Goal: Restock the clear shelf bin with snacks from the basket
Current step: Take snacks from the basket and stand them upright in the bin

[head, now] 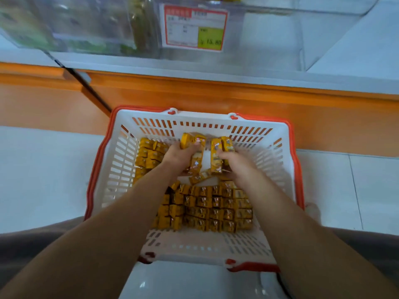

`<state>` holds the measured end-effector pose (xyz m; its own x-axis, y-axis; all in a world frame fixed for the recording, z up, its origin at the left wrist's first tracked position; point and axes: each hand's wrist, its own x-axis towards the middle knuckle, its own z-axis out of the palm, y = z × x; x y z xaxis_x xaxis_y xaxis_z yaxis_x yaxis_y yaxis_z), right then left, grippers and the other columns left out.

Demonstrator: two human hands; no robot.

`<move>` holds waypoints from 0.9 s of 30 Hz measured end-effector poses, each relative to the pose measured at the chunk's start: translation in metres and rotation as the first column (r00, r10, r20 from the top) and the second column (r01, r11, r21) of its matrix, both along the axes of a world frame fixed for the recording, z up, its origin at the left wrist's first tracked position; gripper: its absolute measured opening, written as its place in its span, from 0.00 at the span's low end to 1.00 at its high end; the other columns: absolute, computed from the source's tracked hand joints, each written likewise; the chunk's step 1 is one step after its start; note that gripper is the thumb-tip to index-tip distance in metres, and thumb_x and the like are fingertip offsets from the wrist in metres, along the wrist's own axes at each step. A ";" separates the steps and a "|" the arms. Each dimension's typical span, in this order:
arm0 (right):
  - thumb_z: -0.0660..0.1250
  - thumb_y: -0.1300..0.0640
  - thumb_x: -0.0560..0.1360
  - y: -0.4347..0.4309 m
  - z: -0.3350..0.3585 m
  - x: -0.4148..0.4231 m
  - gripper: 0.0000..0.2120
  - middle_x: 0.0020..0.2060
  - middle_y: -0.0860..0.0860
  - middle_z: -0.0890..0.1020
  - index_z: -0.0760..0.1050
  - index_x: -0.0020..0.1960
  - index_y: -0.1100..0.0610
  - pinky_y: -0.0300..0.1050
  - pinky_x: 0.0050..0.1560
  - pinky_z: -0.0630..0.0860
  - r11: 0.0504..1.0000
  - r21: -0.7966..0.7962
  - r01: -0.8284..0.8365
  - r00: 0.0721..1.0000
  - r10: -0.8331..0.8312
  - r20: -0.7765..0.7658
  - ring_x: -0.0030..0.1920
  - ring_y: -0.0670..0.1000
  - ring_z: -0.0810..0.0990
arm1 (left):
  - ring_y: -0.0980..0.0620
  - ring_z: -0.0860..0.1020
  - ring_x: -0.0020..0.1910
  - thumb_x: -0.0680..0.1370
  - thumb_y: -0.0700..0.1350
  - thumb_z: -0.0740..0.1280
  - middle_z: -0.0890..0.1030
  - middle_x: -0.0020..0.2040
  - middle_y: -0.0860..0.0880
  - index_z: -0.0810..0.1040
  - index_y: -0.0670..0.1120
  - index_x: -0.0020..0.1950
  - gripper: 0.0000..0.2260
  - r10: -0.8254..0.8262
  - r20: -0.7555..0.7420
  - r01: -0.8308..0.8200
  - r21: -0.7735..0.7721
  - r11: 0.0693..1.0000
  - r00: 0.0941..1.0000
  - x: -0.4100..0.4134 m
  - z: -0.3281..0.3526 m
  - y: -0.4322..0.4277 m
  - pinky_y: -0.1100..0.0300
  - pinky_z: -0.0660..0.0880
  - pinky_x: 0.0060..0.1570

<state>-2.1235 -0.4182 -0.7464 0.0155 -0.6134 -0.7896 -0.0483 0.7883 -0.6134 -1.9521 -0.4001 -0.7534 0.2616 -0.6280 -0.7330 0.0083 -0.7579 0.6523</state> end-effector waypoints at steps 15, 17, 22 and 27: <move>0.75 0.59 0.71 0.022 0.309 -0.020 0.18 0.53 0.56 0.86 0.80 0.60 0.59 0.65 0.61 0.77 0.876 -0.440 -0.198 0.931 0.309 0.196 0.55 0.58 0.84 | 0.43 0.86 0.53 0.76 0.44 0.75 0.86 0.55 0.42 0.78 0.46 0.64 0.18 -0.331 -0.196 0.207 -0.473 0.857 0.923 0.013 0.313 0.032 0.45 0.84 0.51; 0.75 0.56 0.68 0.032 0.333 -0.033 0.24 0.55 0.56 0.85 0.79 0.62 0.58 0.65 0.62 0.76 0.848 -0.498 -0.181 0.909 0.337 0.243 0.56 0.59 0.84 | 0.41 0.85 0.55 0.71 0.48 0.77 0.86 0.58 0.43 0.79 0.48 0.64 0.22 -0.333 -0.186 0.181 -0.554 0.812 0.924 0.008 0.335 0.046 0.42 0.82 0.55; 0.75 0.55 0.67 0.046 0.335 -0.038 0.22 0.55 0.57 0.85 0.80 0.60 0.57 0.66 0.61 0.76 0.825 -0.560 -0.074 0.923 0.270 0.276 0.56 0.60 0.84 | 0.41 0.87 0.49 0.70 0.46 0.77 0.87 0.55 0.40 0.85 0.48 0.56 0.15 -0.233 -0.323 -0.024 -0.629 0.777 0.917 -0.010 0.338 0.067 0.50 0.84 0.43; 0.76 0.53 0.66 0.024 0.330 -0.026 0.19 0.53 0.56 0.86 0.82 0.57 0.56 0.64 0.63 0.76 0.799 -0.596 -0.084 0.933 0.273 0.235 0.54 0.59 0.85 | 0.38 0.86 0.50 0.71 0.47 0.78 0.87 0.55 0.40 0.85 0.48 0.56 0.14 -0.176 -0.317 -0.062 -0.618 0.784 0.932 -0.003 0.332 0.052 0.47 0.85 0.45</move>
<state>-2.1499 -0.3939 -0.4167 0.3430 -0.9090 -0.2368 0.1043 0.2874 -0.9521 -1.9553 -0.3479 -0.4212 0.0206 -0.9747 -0.2226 0.2876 -0.2075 0.9350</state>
